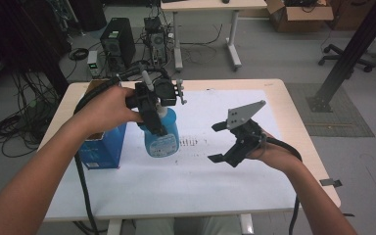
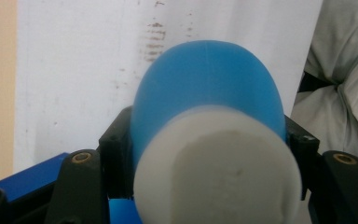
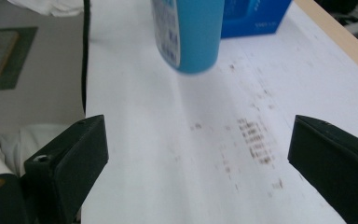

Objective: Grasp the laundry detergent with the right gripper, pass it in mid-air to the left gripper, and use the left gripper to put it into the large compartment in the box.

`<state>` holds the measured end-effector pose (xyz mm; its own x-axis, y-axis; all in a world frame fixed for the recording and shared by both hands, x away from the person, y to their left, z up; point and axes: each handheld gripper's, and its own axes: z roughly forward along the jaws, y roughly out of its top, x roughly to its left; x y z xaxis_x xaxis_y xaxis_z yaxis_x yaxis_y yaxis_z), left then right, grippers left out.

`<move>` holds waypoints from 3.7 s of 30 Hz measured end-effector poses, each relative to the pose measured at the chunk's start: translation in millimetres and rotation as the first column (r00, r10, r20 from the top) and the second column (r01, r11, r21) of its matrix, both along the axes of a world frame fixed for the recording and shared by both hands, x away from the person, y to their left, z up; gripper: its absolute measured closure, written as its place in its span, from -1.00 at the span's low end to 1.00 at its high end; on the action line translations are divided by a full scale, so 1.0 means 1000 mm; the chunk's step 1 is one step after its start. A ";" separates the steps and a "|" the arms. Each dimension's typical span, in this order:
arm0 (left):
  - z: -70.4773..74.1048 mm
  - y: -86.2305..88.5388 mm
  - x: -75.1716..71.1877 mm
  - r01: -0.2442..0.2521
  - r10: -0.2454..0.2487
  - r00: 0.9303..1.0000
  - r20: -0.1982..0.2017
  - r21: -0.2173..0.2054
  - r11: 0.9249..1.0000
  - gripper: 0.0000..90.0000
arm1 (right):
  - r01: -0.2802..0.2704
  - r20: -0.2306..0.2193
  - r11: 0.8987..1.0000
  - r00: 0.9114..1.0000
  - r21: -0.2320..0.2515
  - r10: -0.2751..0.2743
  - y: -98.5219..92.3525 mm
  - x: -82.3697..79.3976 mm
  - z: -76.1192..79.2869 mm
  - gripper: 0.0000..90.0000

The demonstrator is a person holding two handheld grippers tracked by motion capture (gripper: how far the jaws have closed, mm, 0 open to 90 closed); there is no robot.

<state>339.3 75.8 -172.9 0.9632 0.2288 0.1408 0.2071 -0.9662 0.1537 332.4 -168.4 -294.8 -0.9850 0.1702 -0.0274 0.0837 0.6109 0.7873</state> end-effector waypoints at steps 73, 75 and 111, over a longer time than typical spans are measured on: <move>0.099 0.132 0.049 -0.866 0.876 0.477 0.068 -0.135 0.482 -0.16 | 0.238 0.051 0.906 0.971 -0.350 -0.235 -0.113 -0.020 0.017 -0.91; 0.097 0.139 0.048 -0.880 0.891 0.448 0.065 -0.142 0.453 -0.16 | 0.238 0.051 0.905 0.970 -0.352 -0.236 -0.113 -0.021 0.016 -0.91; 0.019 0.175 0.055 -0.914 0.927 0.371 0.053 -0.156 0.375 -0.16 | 0.246 0.048 0.903 0.968 -0.352 -0.246 -0.109 -0.018 0.007 -0.91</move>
<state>394.7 250.9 -153.5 0.1255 0.9800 0.1543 0.9346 -0.1690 0.3129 314.7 -277.4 -287.7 -0.9130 0.3860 -0.1323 0.2657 0.8086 0.5250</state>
